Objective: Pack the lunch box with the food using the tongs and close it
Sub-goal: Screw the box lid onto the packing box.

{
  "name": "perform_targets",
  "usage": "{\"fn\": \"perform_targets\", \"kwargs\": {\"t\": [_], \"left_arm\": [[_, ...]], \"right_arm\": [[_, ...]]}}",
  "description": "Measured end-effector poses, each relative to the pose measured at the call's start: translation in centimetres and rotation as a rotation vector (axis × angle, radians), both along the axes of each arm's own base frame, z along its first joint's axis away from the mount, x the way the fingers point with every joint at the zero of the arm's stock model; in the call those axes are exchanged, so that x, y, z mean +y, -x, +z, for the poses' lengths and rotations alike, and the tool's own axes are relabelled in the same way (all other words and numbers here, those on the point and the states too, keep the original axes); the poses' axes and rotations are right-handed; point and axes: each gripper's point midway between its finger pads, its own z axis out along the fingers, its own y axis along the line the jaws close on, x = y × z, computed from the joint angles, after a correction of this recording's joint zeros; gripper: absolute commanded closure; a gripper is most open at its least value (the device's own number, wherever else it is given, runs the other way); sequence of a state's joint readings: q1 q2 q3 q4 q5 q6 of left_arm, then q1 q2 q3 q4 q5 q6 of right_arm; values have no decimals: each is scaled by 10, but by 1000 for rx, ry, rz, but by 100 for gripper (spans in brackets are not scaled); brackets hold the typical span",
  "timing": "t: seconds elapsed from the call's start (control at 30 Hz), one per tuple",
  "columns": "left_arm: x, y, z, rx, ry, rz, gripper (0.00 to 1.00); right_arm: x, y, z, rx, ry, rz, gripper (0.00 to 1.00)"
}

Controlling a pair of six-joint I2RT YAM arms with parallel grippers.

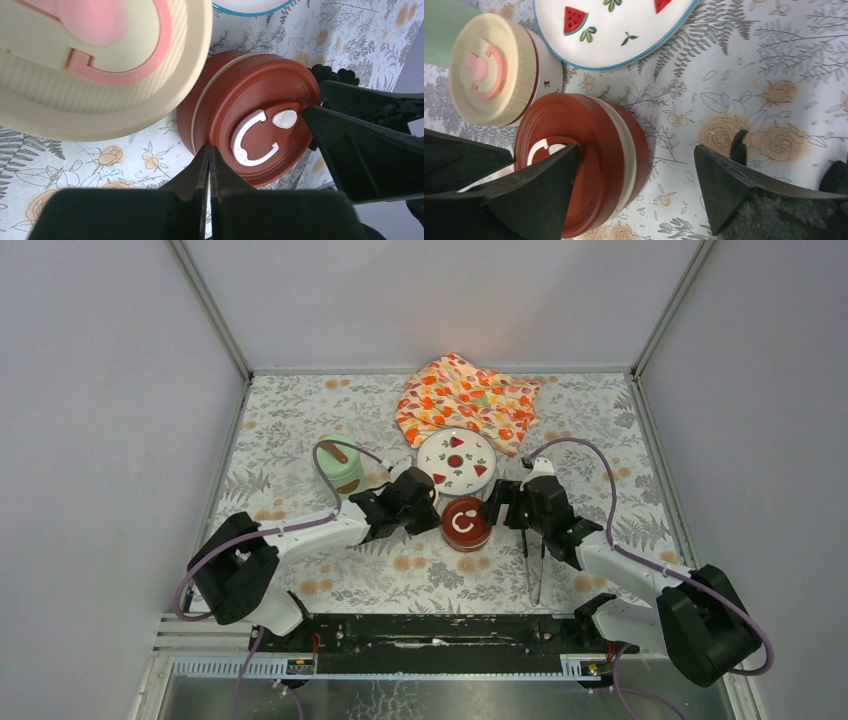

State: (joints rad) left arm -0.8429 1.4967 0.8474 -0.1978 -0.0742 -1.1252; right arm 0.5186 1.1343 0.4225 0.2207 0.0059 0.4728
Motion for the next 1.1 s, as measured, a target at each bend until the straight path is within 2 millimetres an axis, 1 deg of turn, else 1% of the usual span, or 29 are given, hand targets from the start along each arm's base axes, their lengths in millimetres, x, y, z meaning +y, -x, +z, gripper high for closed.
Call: {"fn": "perform_targets", "kwargs": {"t": [0.23, 0.3, 0.4, 0.5, 0.63, 0.7, 0.8, 0.9, 1.0, 1.1], "left_arm": [[-7, -2, 9, -23, -11, -13, 94], [-7, -1, 9, -22, -16, -17, 92], [-6, -1, 9, -20, -24, -19, 80], [-5, -1, 11, -27, -26, -20, 67], [-2, -1, 24, -53, -15, -15, 54], [-1, -1, 31, -70, -4, -14, 50], [5, 3, 35, -81, 8, -10, 48], [14, 12, 31, -73, 8, -3, 45], [26, 22, 20, -53, 2, 8, 43], [36, 32, 9, -27, -4, 17, 41]], "right_arm": [[15, -3, -2, 43, -24, 59, 22], [18, -3, -2, 50, -29, 67, 25], [22, -3, -1, 62, -43, 86, 32], [26, -2, 0, 72, -61, 107, 34], [30, 4, 0, 93, -84, 140, 38], [33, 7, 0, 106, -100, 158, 40], [39, 12, 0, 135, -133, 189, 44], [46, 16, 0, 161, -166, 222, 47], [54, 23, 0, 202, -207, 261, 52], [61, 29, 1, 237, -240, 297, 61]]}}
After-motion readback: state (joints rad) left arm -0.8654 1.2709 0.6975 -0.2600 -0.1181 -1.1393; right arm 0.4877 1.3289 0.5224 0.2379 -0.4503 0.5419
